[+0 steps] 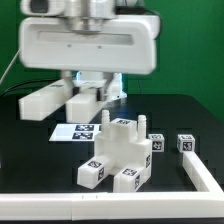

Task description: Assemble chair

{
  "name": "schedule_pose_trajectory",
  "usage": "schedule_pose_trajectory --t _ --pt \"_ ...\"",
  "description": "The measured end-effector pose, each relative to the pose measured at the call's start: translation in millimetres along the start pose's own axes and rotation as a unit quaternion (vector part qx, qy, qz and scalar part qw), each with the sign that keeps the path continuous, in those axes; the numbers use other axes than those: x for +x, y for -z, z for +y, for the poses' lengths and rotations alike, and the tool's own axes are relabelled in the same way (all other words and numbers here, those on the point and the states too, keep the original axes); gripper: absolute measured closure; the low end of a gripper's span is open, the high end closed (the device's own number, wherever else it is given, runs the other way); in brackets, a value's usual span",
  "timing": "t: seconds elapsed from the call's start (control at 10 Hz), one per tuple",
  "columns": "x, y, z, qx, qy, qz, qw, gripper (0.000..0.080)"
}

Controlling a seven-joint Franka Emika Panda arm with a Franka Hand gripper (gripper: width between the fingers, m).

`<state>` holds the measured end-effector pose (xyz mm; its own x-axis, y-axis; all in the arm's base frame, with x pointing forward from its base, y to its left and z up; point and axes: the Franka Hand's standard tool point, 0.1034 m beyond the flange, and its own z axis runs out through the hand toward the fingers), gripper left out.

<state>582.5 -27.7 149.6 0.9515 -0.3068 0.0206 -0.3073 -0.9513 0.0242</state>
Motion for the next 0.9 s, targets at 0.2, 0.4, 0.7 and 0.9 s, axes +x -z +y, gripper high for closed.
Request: schedule_pose_trajectory --t 0.2,0.4,0.7,0.9 --pt "-10.8 -2.3 -34.1 -0.002 -0.052 0.000 0.999 0.0515" --pt "-10.2 -3.0 -36.3 -0.001 -0.053 0.004 0.999 0.0515" --pt "-12.7 -3.4 -39.4 -0.001 -0.068 0.001 0.998 0.0515" --pt "-19.9 -1.2 -52.5 0.002 -0.107 -0.003 0.994 0.0515"
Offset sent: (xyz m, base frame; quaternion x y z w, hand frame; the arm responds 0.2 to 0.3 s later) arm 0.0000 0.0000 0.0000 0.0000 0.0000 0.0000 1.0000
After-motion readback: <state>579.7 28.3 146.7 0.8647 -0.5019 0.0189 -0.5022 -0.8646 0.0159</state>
